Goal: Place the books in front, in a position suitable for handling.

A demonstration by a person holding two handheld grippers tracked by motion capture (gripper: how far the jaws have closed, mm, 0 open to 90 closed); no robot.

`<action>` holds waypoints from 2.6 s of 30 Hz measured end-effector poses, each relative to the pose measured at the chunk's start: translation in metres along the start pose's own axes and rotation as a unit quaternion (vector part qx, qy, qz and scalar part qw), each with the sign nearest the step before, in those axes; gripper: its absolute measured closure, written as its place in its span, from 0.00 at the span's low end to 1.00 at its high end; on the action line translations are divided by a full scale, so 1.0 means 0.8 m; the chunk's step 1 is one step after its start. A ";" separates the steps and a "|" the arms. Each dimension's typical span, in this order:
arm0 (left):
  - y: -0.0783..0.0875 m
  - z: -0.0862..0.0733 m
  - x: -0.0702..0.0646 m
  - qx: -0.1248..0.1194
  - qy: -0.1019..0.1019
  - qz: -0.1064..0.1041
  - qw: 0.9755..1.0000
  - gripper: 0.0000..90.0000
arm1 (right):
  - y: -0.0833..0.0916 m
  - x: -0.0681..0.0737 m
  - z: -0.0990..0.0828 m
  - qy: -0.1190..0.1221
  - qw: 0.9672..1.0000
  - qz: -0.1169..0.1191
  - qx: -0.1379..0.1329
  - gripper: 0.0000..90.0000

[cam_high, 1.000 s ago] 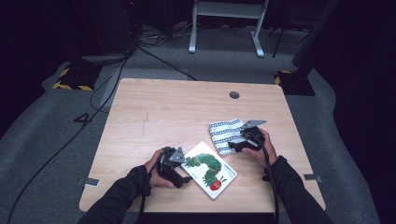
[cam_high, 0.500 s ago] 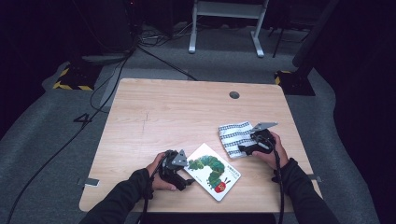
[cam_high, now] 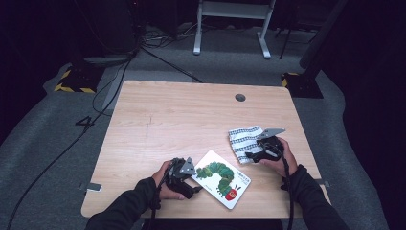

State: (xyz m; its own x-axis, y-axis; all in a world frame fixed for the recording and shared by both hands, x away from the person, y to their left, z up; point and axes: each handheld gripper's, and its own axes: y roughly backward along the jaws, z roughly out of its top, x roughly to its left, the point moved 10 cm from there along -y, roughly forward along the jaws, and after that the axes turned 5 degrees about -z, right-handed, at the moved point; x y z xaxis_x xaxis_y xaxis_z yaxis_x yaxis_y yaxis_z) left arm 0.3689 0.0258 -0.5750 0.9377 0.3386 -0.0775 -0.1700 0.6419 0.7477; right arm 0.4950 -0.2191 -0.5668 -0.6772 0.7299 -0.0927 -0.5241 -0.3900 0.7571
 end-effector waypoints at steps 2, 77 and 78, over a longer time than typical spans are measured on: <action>0.000 0.000 -0.001 0.001 0.004 0.004 1.000 0.19 | 0.003 -0.003 -0.005 -0.018 1.000 0.009 0.009 0.25; 0.087 -0.092 0.106 -0.025 0.109 0.098 0.989 0.10 | 0.054 -0.091 -0.051 -0.067 0.993 -0.062 -0.071 0.91; 0.087 -0.092 0.106 -0.026 0.109 0.097 0.989 0.10 | 0.056 -0.091 -0.050 -0.066 0.993 -0.062 -0.074 0.91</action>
State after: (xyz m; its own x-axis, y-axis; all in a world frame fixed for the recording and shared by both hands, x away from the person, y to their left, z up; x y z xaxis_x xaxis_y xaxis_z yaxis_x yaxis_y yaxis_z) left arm 0.4147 0.1500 -0.5780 0.7998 0.5949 -0.0797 -0.3607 0.5825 0.7284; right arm 0.5002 -0.3121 -0.5520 -0.5344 0.8407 -0.0869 -0.6763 -0.3637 0.6406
